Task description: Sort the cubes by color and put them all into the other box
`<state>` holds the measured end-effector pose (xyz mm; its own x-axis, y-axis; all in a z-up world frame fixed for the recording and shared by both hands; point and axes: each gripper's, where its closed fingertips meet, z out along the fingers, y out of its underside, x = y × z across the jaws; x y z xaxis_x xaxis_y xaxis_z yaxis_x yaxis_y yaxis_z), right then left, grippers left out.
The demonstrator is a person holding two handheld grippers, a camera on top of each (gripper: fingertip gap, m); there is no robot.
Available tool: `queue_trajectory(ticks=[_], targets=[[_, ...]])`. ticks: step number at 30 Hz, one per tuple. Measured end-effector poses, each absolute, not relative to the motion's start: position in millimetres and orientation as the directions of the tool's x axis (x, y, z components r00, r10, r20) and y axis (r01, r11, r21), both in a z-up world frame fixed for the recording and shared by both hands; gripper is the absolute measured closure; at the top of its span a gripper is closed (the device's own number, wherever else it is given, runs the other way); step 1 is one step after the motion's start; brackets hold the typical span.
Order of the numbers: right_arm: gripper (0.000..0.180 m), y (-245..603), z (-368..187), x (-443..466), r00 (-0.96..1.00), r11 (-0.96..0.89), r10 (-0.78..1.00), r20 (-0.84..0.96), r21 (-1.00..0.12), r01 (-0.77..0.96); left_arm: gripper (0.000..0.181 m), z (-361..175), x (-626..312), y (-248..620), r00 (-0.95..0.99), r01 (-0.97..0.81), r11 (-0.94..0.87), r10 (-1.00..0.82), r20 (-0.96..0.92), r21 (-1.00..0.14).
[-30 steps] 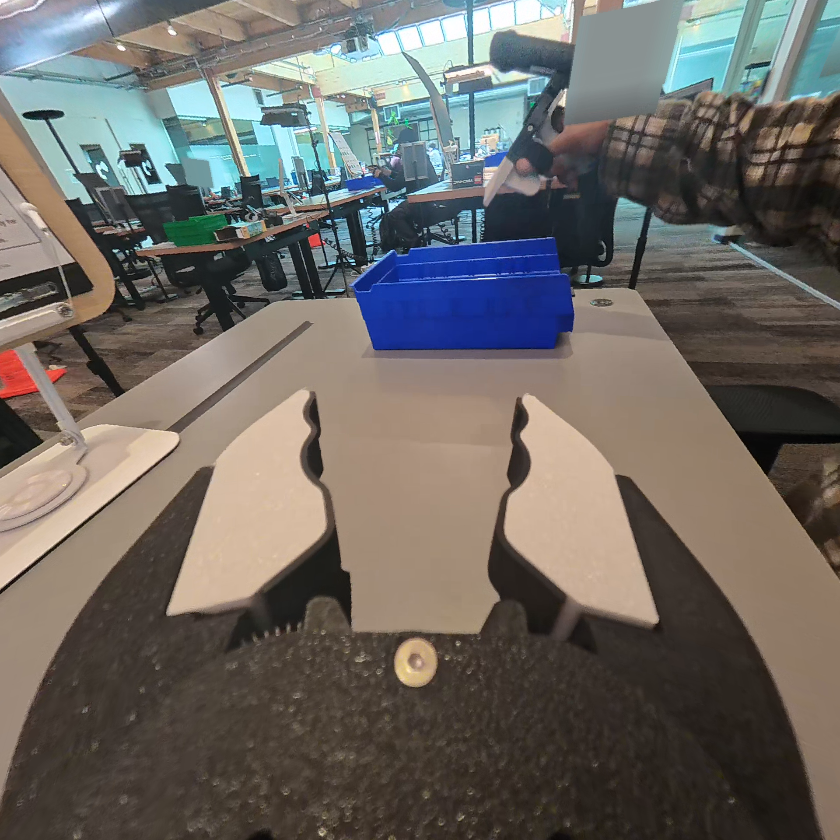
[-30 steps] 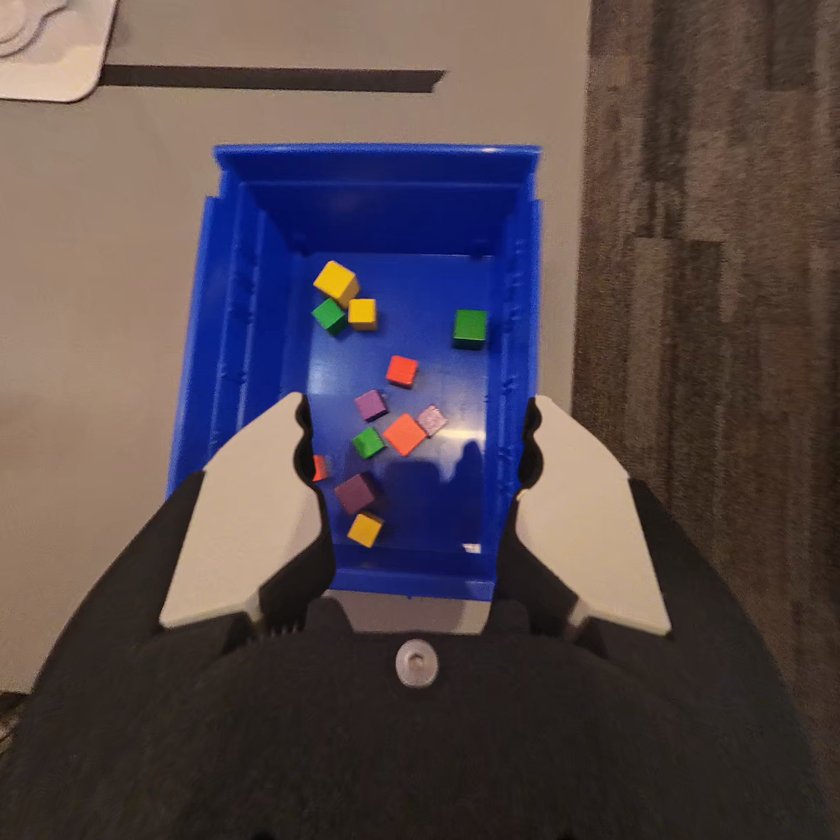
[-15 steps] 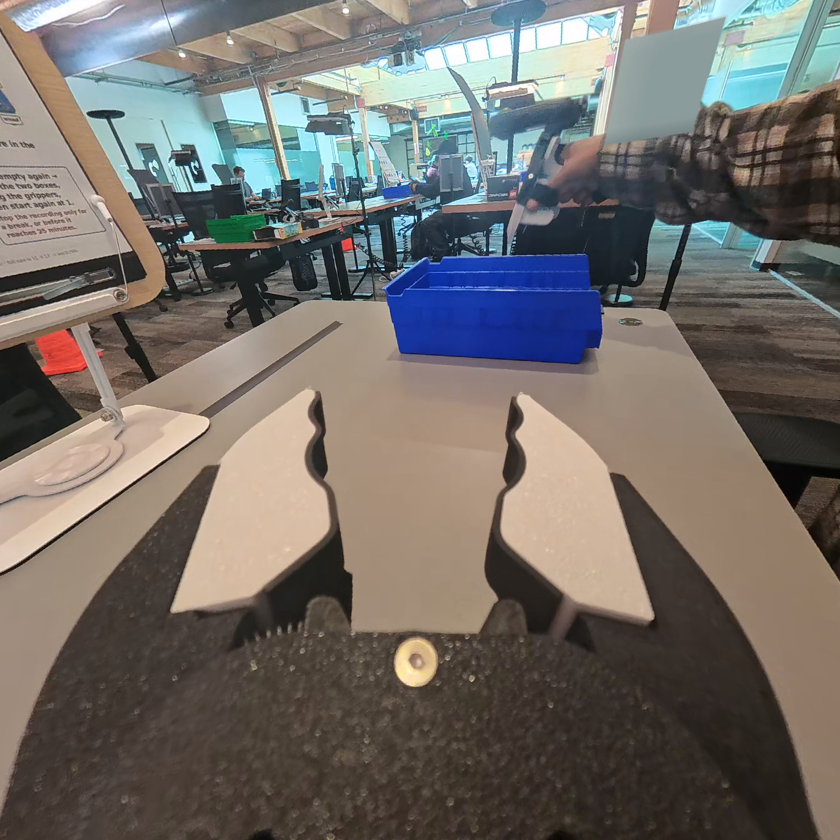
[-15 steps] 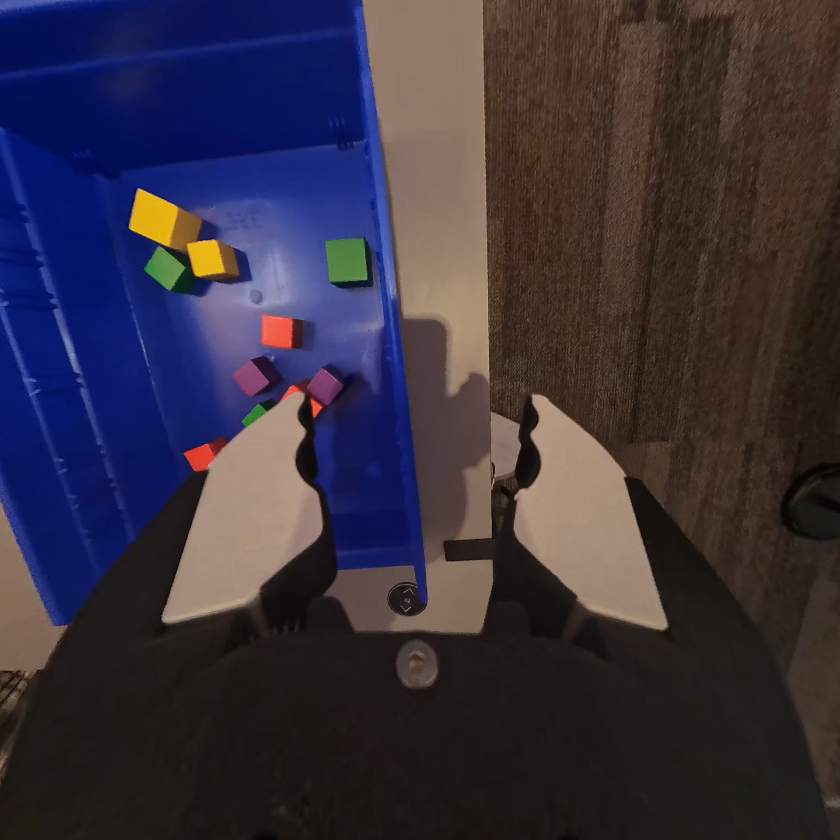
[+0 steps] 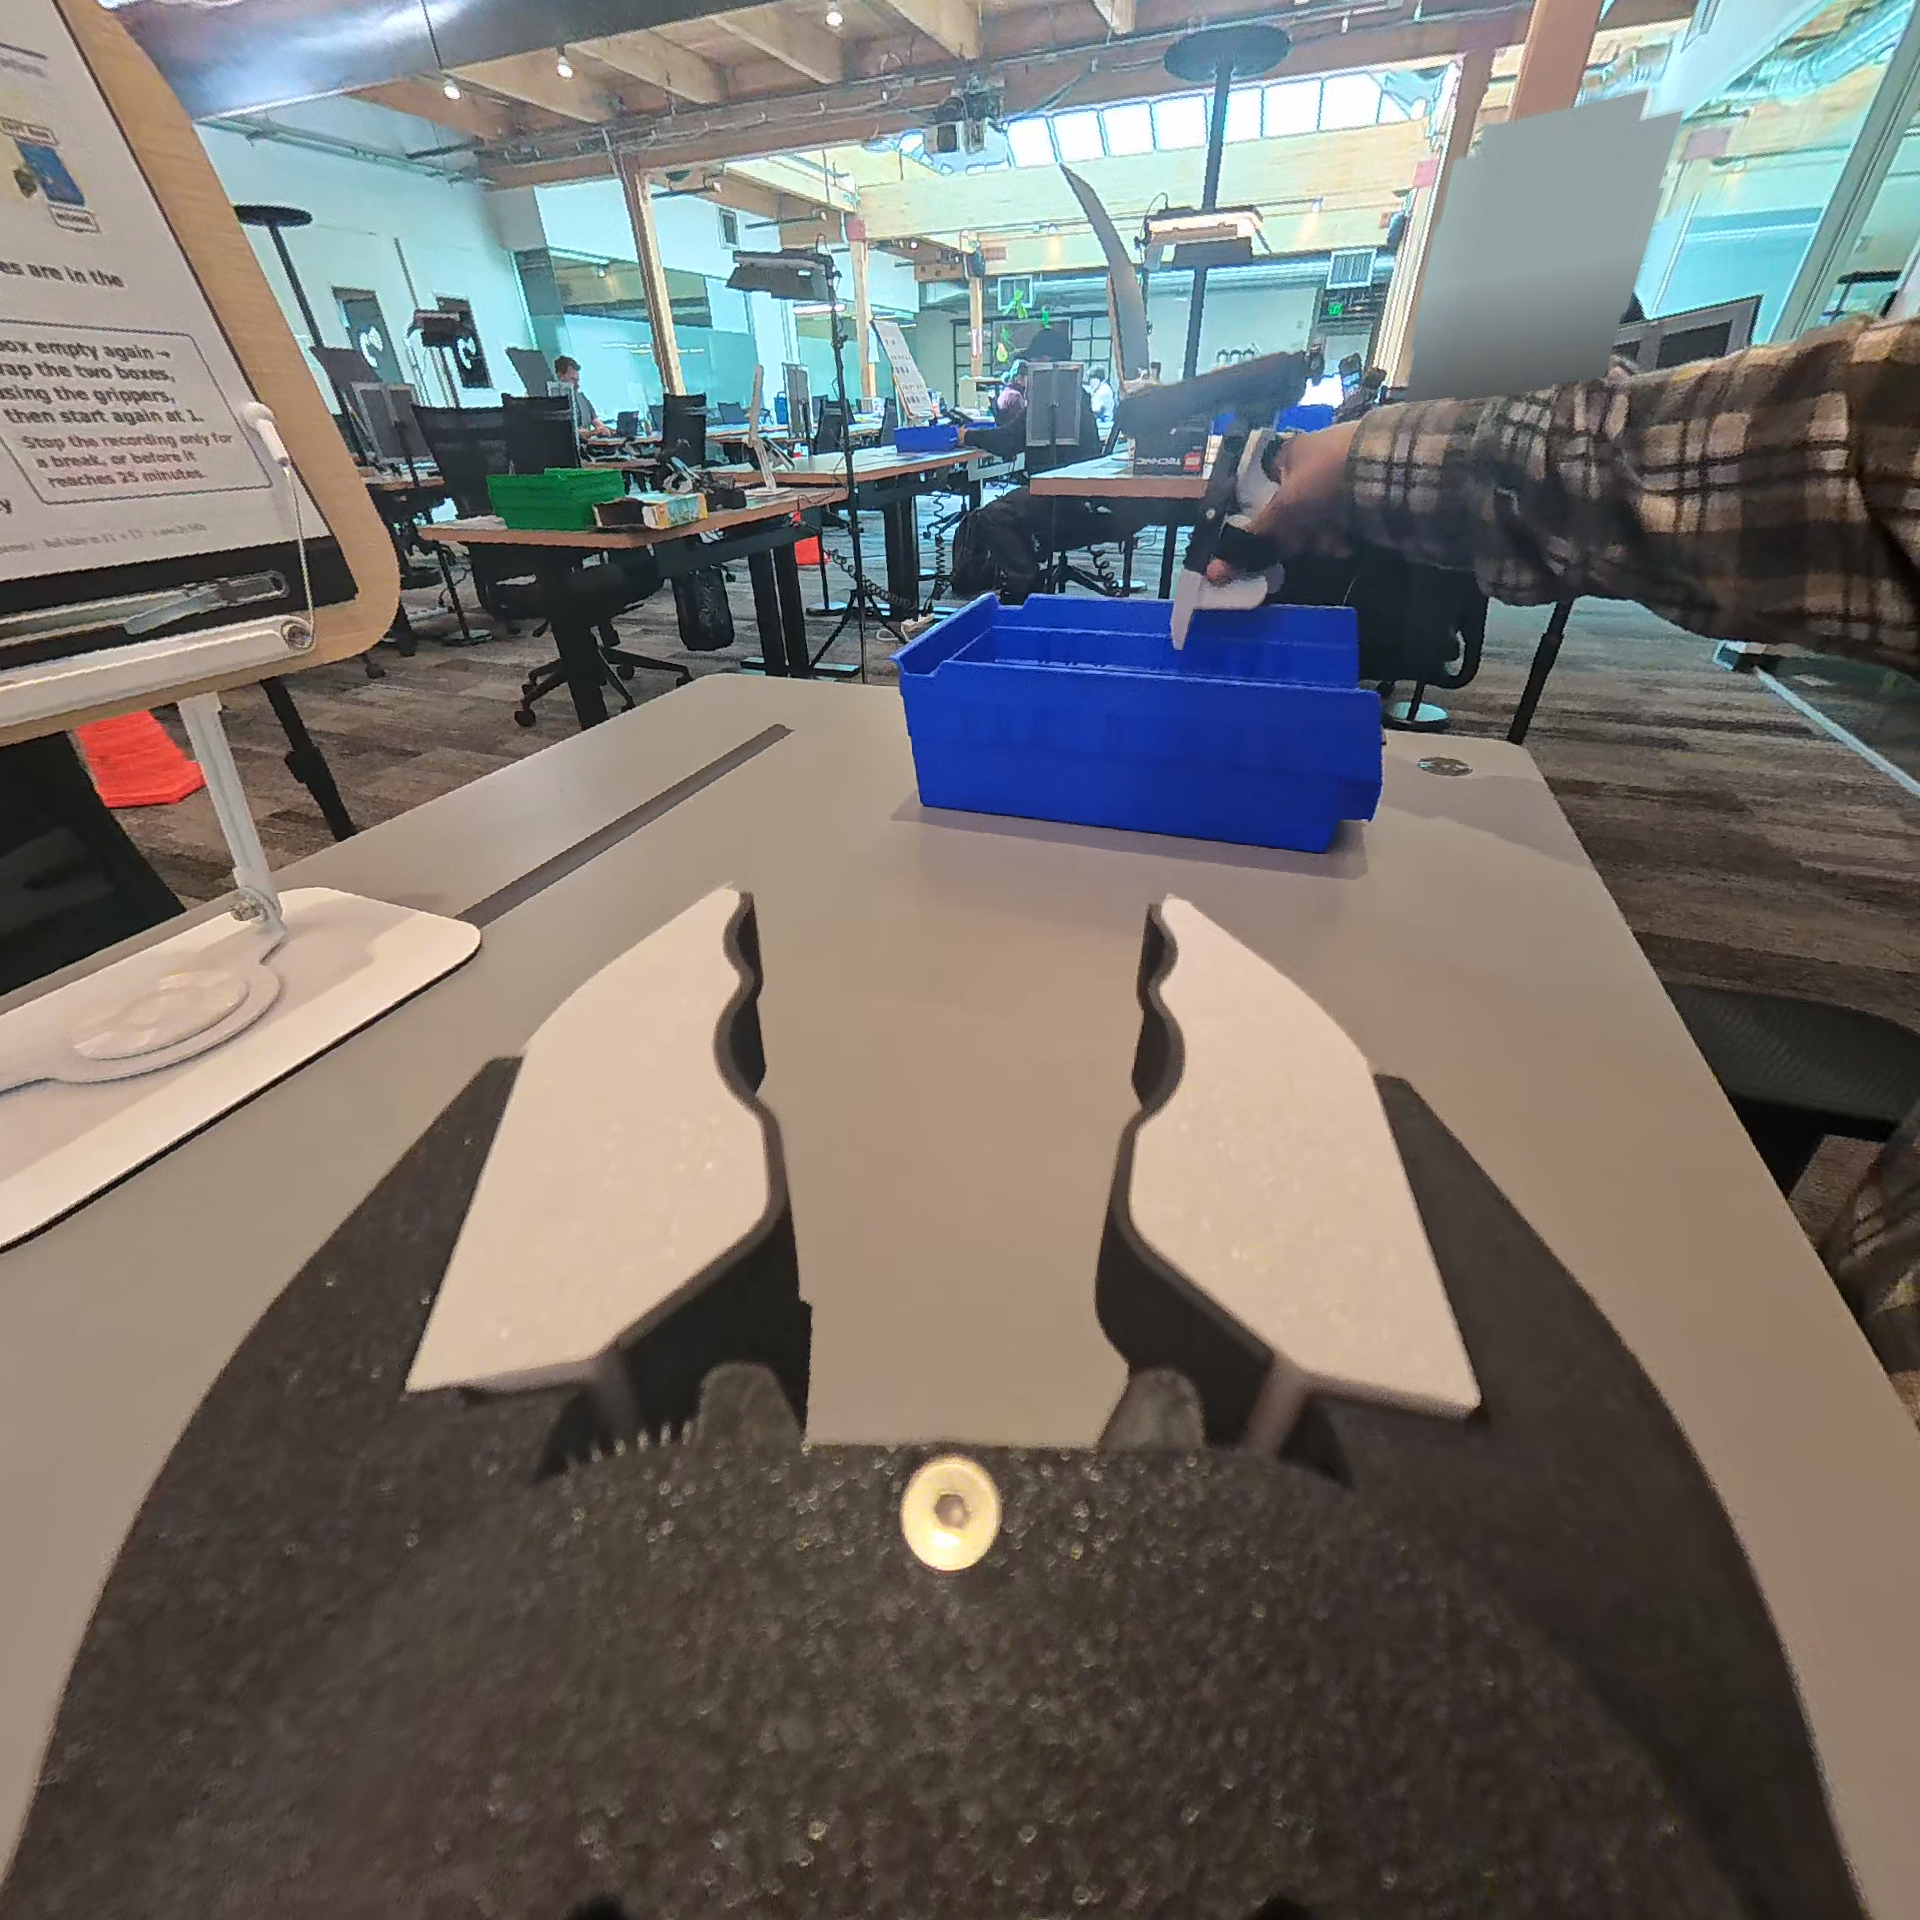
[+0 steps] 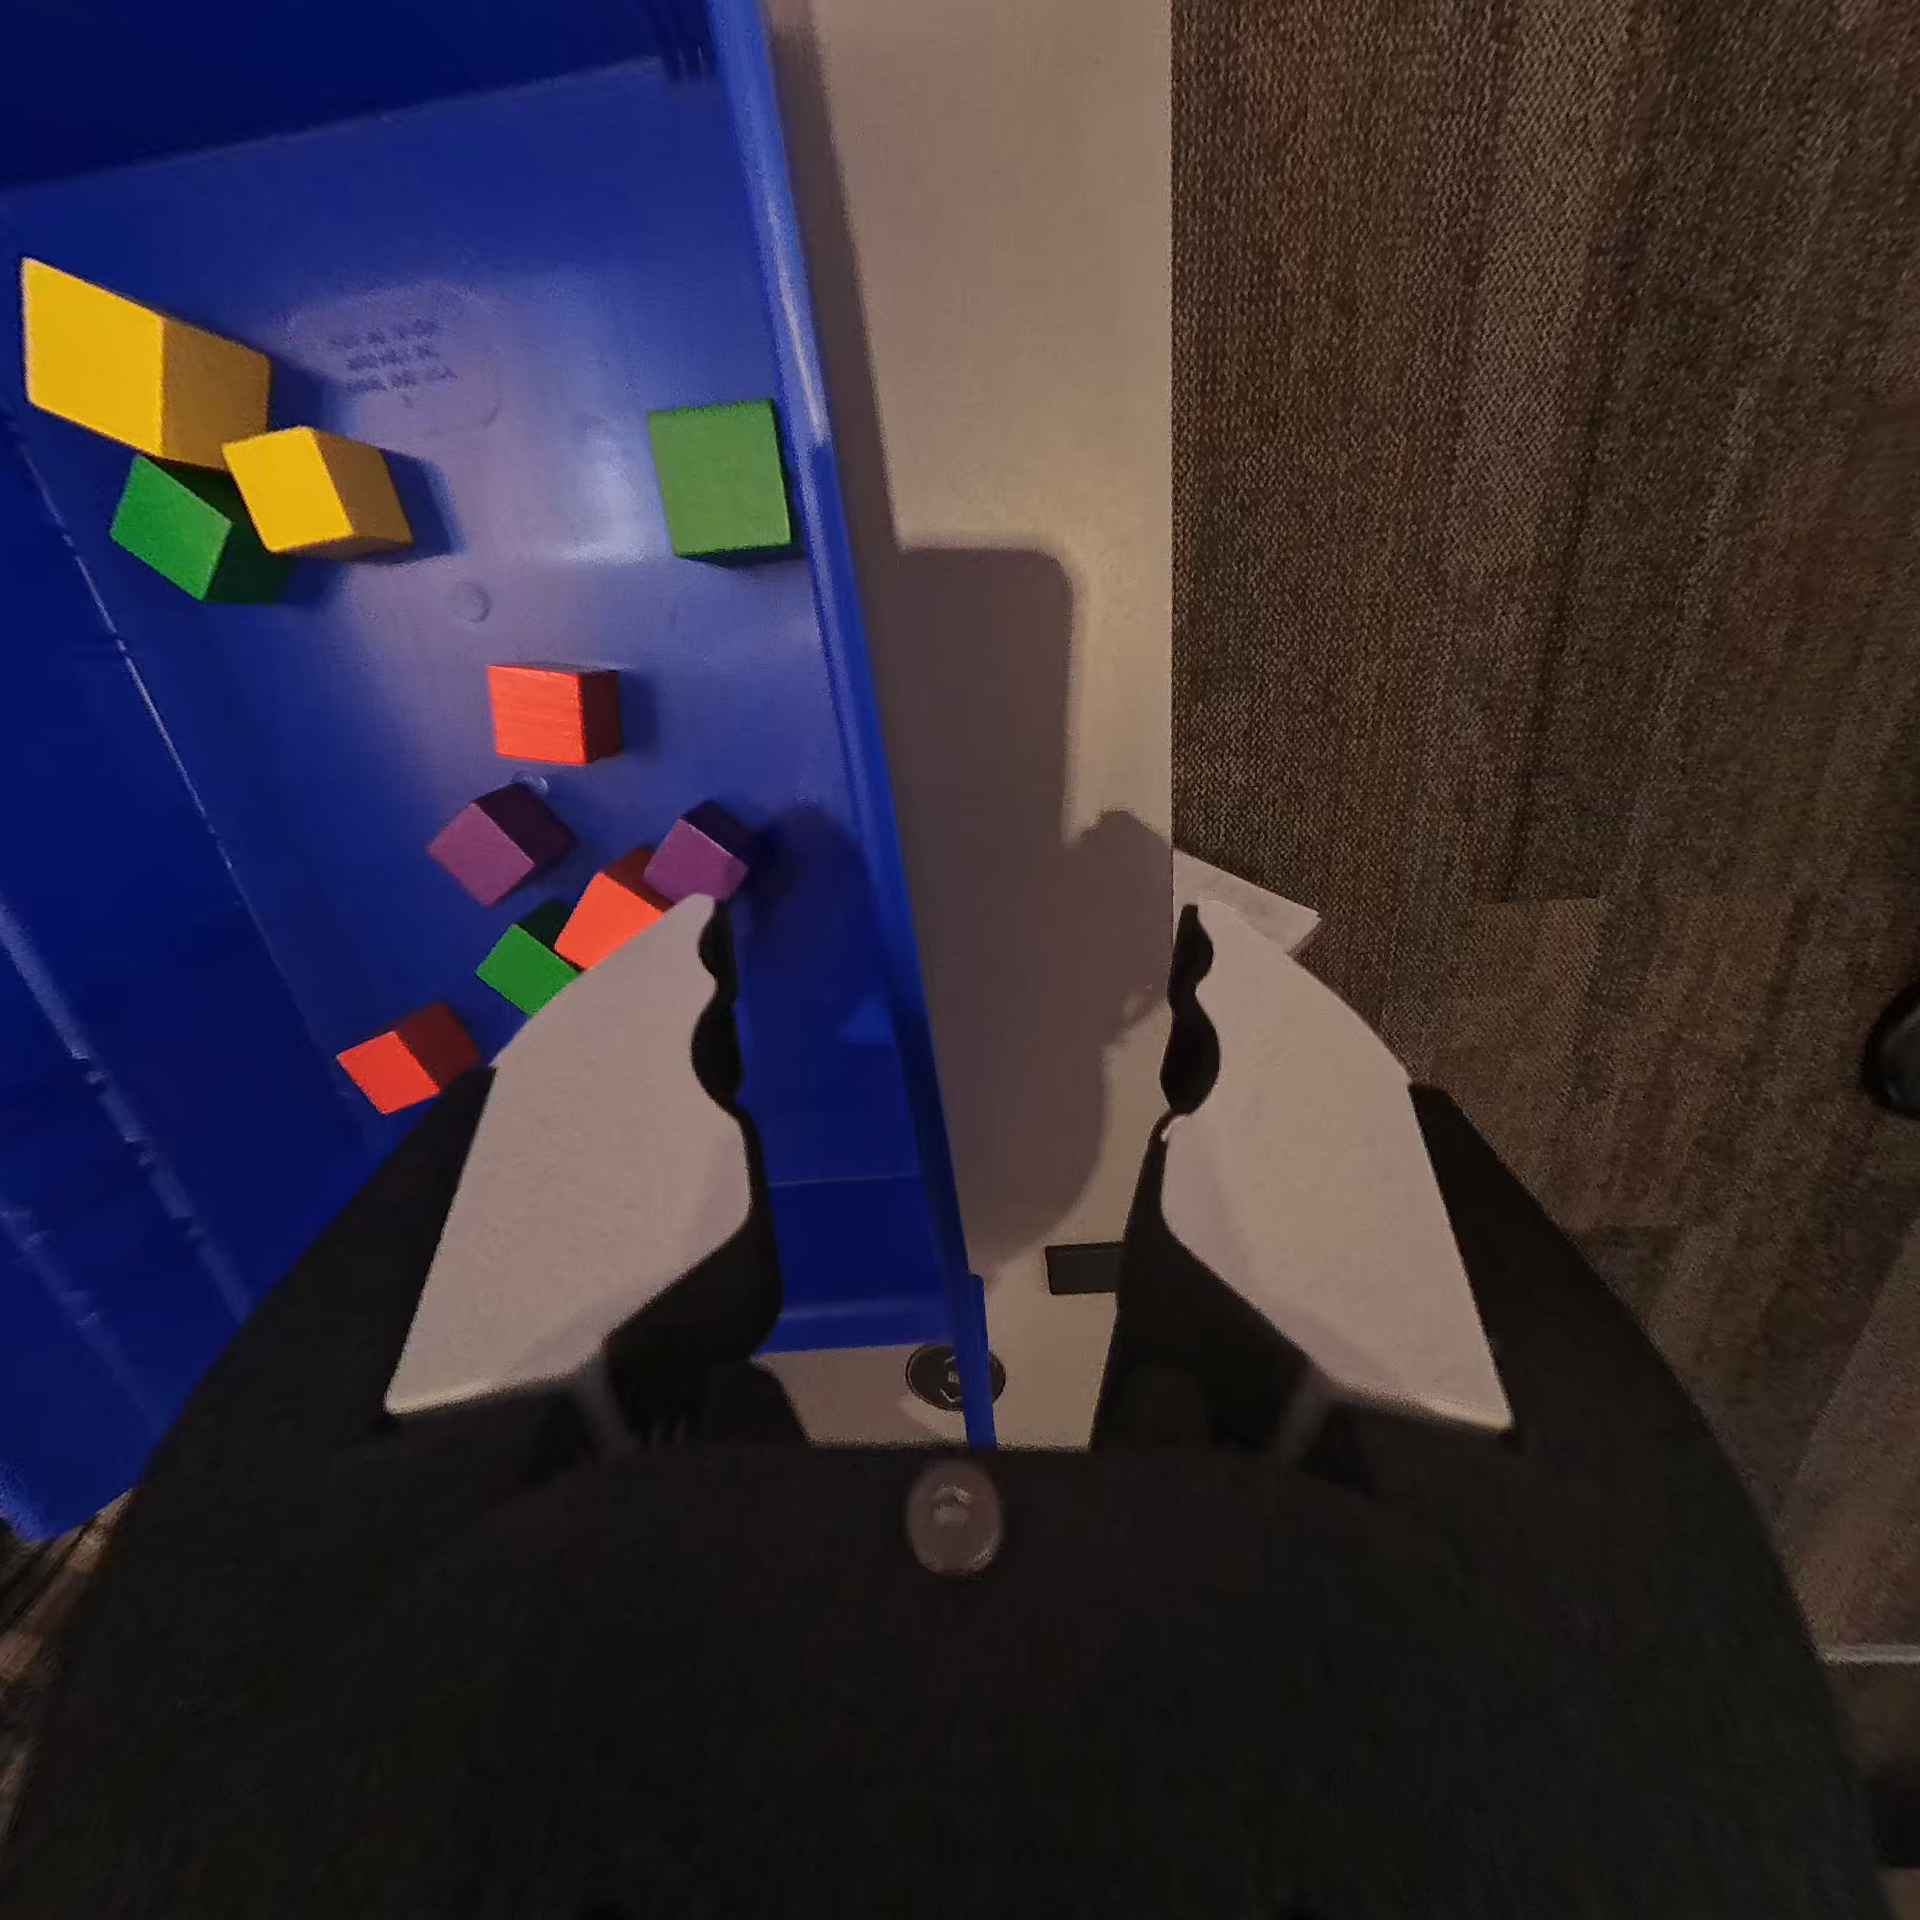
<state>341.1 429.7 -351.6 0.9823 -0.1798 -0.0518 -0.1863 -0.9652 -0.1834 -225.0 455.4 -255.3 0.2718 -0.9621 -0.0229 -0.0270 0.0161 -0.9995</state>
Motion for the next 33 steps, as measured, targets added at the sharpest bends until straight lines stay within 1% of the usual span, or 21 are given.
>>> queue_trajectory(ticks=[10, 12, 14, 15, 16, 17, 19, 23, 25, 28, 30, 33], targets=[[0.109, 424.6, -373.8, 339.8, 0.978, -0.97, -0.187, -0.087, -0.144, -0.198, 0.113, -248.4, -228.4, 455.0, 0.289, -0.015, 0.042, -0.956, -0.045, -0.999], [0.115, 422.4, -380.1, 338.8, 0.978, -0.972, -0.184, -0.096, -0.13, -0.196, 0.113, -248.9, -228.9, 456.2, 0.291, -0.013, 0.038, -0.956, -0.04, -0.999], [0.129, 420.3, -386.0, 336.3, 0.976, -0.974, -0.182, -0.121, -0.114, -0.196, 0.113, -250.1, -228.9, 457.0, 0.291, -0.014, 0.033, -0.956, -0.036, -0.999], [0.143, 419.8, -386.4, 334.6, 0.974, -0.976, -0.178, -0.138, -0.104, -0.193, 0.113, -251.2, -228.7, 457.6, 0.293, -0.018, 0.031, -0.956, -0.035, -0.999], [0.155, 422.3, -385.0, 330.2, 0.972, -0.976, -0.165, -0.167, -0.117, -0.185, 0.113, -252.1, -228.3, 458.0, 0.294, -0.022, 0.03, -0.955, -0.036, -0.999], [0.172, 424.2, -383.7, 323.7, 0.967, -0.976, -0.152, -0.204, -0.124, -0.18, 0.113, -252.7, -228.0, 457.9, 0.293, -0.025, 0.03, -0.955, -0.036, -0.999], [0.174, 424.7, -383.8, 322.1, 0.963, -0.97, -0.189, -0.192, -0.115, -0.214, 0.113, -252.5, -227.4, 457.3, 0.293, -0.025, 0.031, -0.956, -0.037, -0.999], [0.175, 423.2, -383.7, 314.3, 0.972, -0.979, -0.16, -0.172, -0.096, -0.178, 0.116, -248.5, -228.0, 455.9, 0.296, -0.02, 0.035, -0.954, -0.039, -0.999], [0.175, 425.1, -383.7, 305.3, 0.973, -0.981, -0.141, -0.183, -0.106, -0.162, 0.118, -242.8, -230.5, 455.5, 0.313, -0.008, 0.03, -0.949, -0.031, -1.0], [0.175, 427.5, -383.4, 285.8, 0.972, -0.983, -0.11, -0.208, -0.118, -0.137, 0.12, -235.0, -239.7, 453.5, 0.369, 0.001, -0.015, -0.929, 0.014, -1.0], [0.175, 429.7, -383.3, 274.5, 0.977, -0.985, -0.091, -0.194, -0.124, -0.117, 0.122, -230.6, -250.2, 449.6, 0.41, 0.009, -0.049, -0.911, 0.048, -0.999], [0.175, 434.4, -383.1, 252.7, 0.977, -0.987, -0.074, -0.201, -0.128, -0.101, 0.122, -227.1, -269.7, 442.1, 0.457, 0.028, -0.129, -0.88, 0.128, -0.991]])
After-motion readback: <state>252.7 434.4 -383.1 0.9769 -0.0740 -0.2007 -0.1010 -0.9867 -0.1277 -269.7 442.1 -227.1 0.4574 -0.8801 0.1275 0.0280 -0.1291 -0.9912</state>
